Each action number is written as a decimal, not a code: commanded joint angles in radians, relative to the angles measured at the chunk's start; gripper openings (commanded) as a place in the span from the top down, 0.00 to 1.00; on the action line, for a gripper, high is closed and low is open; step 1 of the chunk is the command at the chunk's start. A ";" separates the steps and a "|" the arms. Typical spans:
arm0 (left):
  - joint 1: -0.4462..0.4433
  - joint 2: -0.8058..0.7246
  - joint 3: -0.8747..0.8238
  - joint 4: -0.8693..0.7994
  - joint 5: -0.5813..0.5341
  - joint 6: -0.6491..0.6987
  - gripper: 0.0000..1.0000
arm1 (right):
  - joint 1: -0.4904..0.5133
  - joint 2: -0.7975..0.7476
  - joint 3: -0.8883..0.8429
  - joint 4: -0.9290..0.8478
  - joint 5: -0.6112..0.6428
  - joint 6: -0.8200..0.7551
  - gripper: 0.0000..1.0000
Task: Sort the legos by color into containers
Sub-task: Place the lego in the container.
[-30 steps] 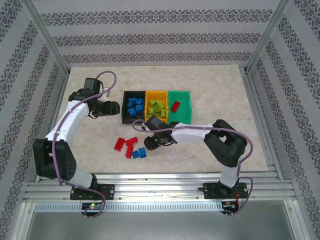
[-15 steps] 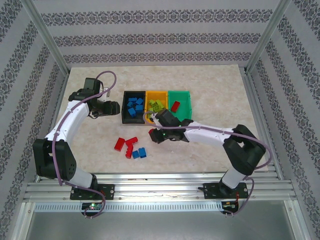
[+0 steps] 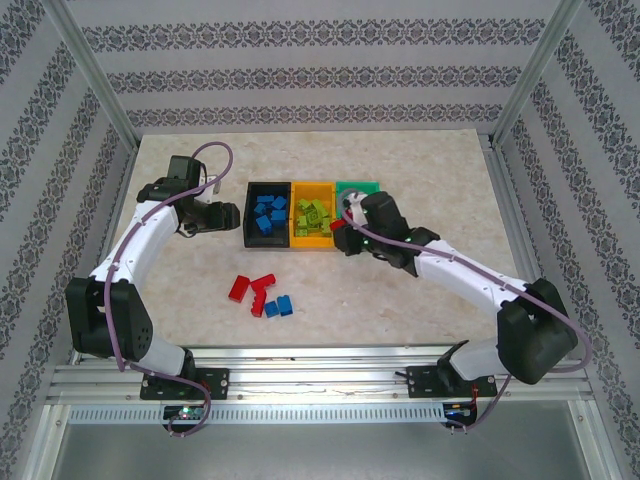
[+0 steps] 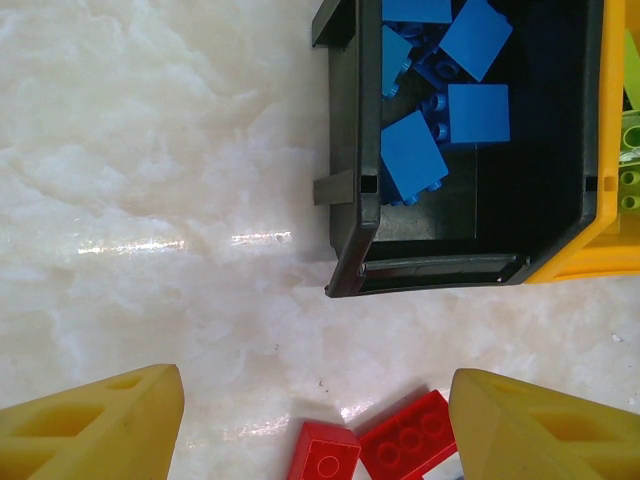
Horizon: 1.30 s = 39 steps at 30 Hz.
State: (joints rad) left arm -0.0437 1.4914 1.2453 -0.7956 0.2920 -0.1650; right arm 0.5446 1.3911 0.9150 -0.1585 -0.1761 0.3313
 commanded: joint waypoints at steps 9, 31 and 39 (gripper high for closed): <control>0.011 -0.001 -0.009 0.013 0.023 -0.008 0.29 | -0.205 0.078 0.053 -0.002 -0.080 0.016 0.83; 0.011 0.007 -0.017 0.029 0.062 -0.010 0.29 | -0.206 0.286 0.247 -0.124 -0.076 -0.037 0.48; 0.011 0.009 -0.017 0.031 0.071 -0.011 0.29 | -0.176 0.222 0.202 -0.110 -0.092 -0.048 0.48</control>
State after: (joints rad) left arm -0.0437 1.4914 1.2388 -0.7925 0.3443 -0.1654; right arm 0.3500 1.6600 1.1366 -0.2722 -0.2432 0.3073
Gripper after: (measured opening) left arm 0.710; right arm 0.518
